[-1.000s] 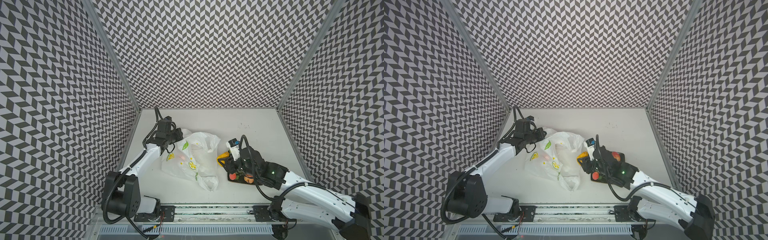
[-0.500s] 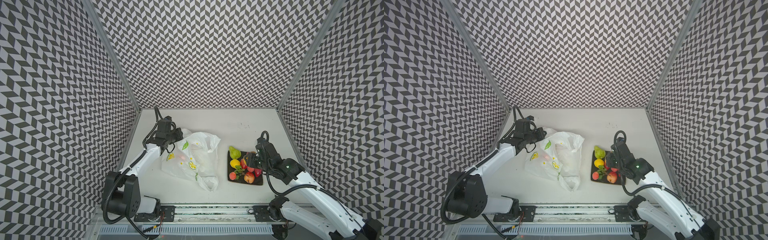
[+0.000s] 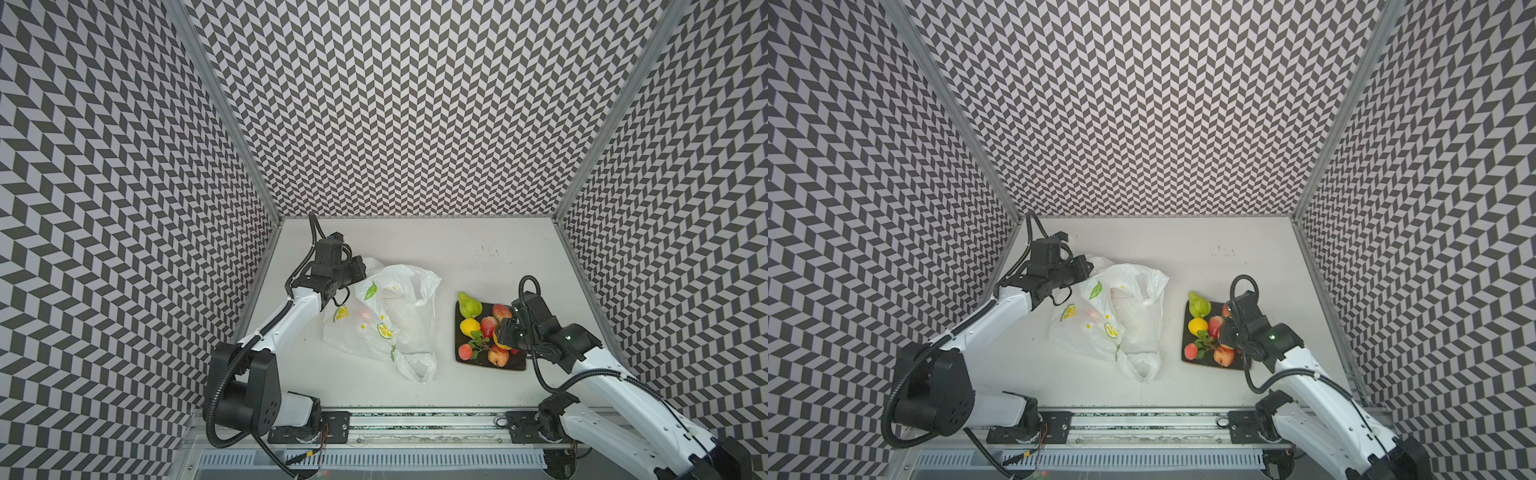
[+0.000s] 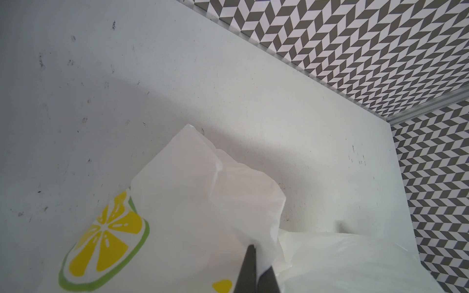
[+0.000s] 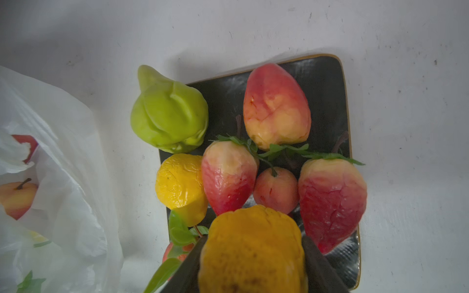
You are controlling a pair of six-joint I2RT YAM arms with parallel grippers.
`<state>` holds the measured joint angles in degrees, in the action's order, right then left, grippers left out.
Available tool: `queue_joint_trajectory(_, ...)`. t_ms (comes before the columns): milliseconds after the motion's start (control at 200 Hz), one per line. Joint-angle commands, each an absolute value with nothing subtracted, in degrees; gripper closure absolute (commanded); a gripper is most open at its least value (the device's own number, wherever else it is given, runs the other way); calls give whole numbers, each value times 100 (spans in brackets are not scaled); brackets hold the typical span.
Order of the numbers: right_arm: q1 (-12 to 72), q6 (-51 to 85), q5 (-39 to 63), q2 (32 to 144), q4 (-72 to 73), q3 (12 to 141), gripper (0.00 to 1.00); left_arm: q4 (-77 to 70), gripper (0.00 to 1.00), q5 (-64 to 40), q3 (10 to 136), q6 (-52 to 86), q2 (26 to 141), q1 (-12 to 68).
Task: Take fruits out of the plastic bag
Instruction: Place the fruit on the plate.
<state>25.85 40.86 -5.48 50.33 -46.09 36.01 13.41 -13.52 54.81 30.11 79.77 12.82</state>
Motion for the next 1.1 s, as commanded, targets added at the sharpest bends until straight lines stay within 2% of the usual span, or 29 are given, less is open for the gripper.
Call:
queue_joint_trajectory(0, 2539, 4315, -492, 4985, -4223, 3490, 70, 1211, 100, -1416, 5407, 3019, 7935, 1248)
queue_joint_trajectory(85, 2522, 4314, -509, 5011, -4191, 3451, 67, 1210, 100, -1421, 5414, 3017, 7934, 1248)
queue_joint_trajectory(305, 2487, 4328, -501, 5024, -4162, 3380, 42, 1218, 100, -1418, 5423, 3031, 7934, 1248)
queue_joint_trajectory(411, 2477, 4328, -578, 4968, -4235, 3427, 34, 1217, 100, -1417, 5414, 3024, 7927, 1248)
queue_joint_trajectory(856, 2468, 4326, -1097, 4674, -4691, 4095, 20, 1205, 100, -1417, 5424, 3028, 7922, 1248)
queue_joint_trajectory(981, 2470, 4004, -1349, 4615, -4791, 4623, 20, 1202, 100, -1432, 5423, 3015, 7935, 1248)
queue_joint_trajectory(1096, 2474, 3123, -803, 4471, -4161, 4952, 23, 1203, 100, -1426, 5423, 3012, 7936, 1248)
